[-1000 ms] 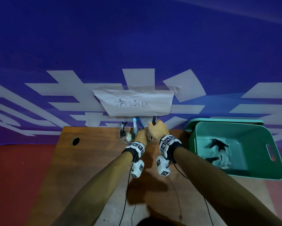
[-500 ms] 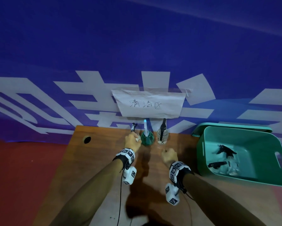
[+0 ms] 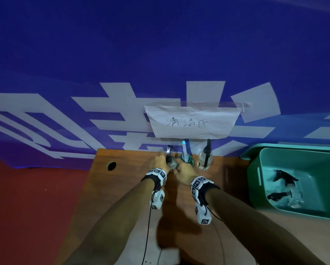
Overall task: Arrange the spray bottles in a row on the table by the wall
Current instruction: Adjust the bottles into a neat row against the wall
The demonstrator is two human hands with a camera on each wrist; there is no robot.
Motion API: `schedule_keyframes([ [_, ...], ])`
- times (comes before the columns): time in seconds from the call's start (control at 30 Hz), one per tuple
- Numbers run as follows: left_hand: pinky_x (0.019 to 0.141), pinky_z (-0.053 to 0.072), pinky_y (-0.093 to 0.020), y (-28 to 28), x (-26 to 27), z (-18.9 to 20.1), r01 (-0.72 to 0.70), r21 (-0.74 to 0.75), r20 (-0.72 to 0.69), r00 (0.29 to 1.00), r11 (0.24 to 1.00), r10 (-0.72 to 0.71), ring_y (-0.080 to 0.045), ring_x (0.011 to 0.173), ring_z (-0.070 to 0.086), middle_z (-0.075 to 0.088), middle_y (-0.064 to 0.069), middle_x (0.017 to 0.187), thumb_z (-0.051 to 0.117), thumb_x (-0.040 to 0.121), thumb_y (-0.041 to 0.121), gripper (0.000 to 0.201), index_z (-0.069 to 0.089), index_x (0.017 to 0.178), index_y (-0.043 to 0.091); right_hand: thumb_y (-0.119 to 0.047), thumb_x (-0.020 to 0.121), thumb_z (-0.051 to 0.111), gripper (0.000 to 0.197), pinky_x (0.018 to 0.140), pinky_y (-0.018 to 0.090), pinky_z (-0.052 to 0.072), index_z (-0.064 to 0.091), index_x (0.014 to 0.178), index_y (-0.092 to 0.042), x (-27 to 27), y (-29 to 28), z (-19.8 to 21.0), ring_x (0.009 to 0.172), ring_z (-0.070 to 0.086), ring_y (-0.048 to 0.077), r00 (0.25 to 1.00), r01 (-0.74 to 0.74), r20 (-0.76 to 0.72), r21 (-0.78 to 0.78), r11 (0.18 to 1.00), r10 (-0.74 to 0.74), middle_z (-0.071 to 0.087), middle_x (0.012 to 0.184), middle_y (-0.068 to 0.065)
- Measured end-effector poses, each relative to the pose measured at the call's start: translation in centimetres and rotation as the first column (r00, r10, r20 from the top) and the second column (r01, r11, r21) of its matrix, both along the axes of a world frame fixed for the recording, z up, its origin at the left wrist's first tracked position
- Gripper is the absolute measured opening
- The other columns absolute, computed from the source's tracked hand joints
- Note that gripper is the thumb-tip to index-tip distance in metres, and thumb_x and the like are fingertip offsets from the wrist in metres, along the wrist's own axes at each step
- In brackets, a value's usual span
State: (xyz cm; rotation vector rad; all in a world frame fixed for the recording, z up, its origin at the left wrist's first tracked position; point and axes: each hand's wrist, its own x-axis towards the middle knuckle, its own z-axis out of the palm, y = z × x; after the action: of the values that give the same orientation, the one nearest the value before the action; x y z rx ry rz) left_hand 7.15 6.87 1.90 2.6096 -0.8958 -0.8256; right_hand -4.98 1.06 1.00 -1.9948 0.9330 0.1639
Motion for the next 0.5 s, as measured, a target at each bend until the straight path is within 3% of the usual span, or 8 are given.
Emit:
schedule_keyframes([
  [0.07, 0.080, 0.052, -0.028, -0.2, 1.0, -0.9, -0.003, -0.014, -0.110, 0.994, 1.000, 0.002, -0.026, 0.100, 0.068, 0.071, -0.009, 0.114, 0.075, 0.091, 0.014, 0.038, 0.059, 0.126, 0.012, -0.010, 0.100, 0.053, 0.025, 0.090, 0.039, 0.060, 0.056, 0.124, -0.015, 1.5, 0.0, -1.0, 0.090, 0.071, 0.020, 1.000, 0.004, -0.004, 0.022, 1.000, -0.003, 0.070, 0.094, 0.002],
  [0.17, 0.097, 0.055, -0.039, -0.1, 3.0, -2.7, 0.043, -0.025, -0.176, 0.983, 0.999, -0.047, -0.029, 0.112, 0.068, 0.070, -0.008, 0.115, 0.078, 0.083, 0.006, 0.046, 0.059, 0.125, 0.014, -0.010, 0.100, 0.052, 0.051, 0.091, 0.039, 0.059, 0.038, 0.148, -0.020, 3.1, 0.0, -2.1, 0.093, 0.072, 0.021, 0.998, 0.049, 0.025, 0.040, 0.998, -0.050, 0.071, 0.096, 0.001],
  [0.23, 0.098, 0.055, -0.040, 0.1, 4.2, -4.1, 0.093, -0.025, -0.198, 0.976, 0.995, -0.096, -0.029, 0.112, 0.067, 0.071, -0.008, 0.117, 0.081, 0.076, 0.006, 0.055, 0.060, 0.126, 0.015, -0.008, 0.100, 0.053, 0.064, 0.095, 0.042, 0.057, 0.027, 0.156, -0.024, 3.9, -0.1, -2.8, 0.101, 0.071, 0.026, 0.996, 0.080, 0.029, 0.055, 0.995, -0.082, 0.073, 0.107, 0.005],
  [0.3, 0.098, 0.054, -0.038, 0.4, 5.2, -5.3, 0.133, -0.022, -0.221, 0.966, 0.991, -0.135, -0.026, 0.110, 0.067, 0.071, -0.005, 0.120, 0.086, 0.071, 0.008, 0.064, 0.061, 0.129, 0.018, -0.006, 0.098, 0.054, 0.068, 0.100, 0.045, 0.055, 0.027, 0.158, -0.025, 4.6, -0.3, -3.8, 0.109, 0.070, 0.029, 0.993, 0.117, 0.023, 0.062, 0.991, -0.119, 0.072, 0.118, 0.010],
  [0.4, 0.098, 0.055, -0.038, 0.4, 6.0, -6.8, 0.164, -0.024, -0.262, 0.951, 0.986, -0.165, -0.021, 0.110, 0.066, 0.071, 0.003, 0.121, 0.088, 0.067, 0.010, 0.075, 0.059, 0.134, 0.028, -0.004, 0.095, 0.057, 0.070, 0.095, 0.047, 0.058, 0.030, 0.155, -0.029, 5.3, -0.4, -5.4, 0.101, 0.071, 0.026, 0.985, 0.168, 0.037, 0.054, 0.984, -0.170, 0.073, 0.110, 0.007],
  [0.5, 0.093, 0.058, -0.042, 0.3, 6.7, -9.5, 0.165, -0.017, -0.294, 0.942, 0.986, -0.162, -0.021, 0.103, 0.069, 0.072, 0.005, 0.113, 0.085, 0.069, 0.012, 0.066, 0.061, 0.128, 0.032, 0.000, 0.095, 0.059, 0.065, 0.094, 0.043, 0.058, 0.035, 0.150, -0.023, 5.8, -0.4, -5.6, 0.100, 0.071, 0.025, 0.983, 0.173, 0.051, 0.047, 0.984, -0.175, 0.072, 0.110, 0.008],
])
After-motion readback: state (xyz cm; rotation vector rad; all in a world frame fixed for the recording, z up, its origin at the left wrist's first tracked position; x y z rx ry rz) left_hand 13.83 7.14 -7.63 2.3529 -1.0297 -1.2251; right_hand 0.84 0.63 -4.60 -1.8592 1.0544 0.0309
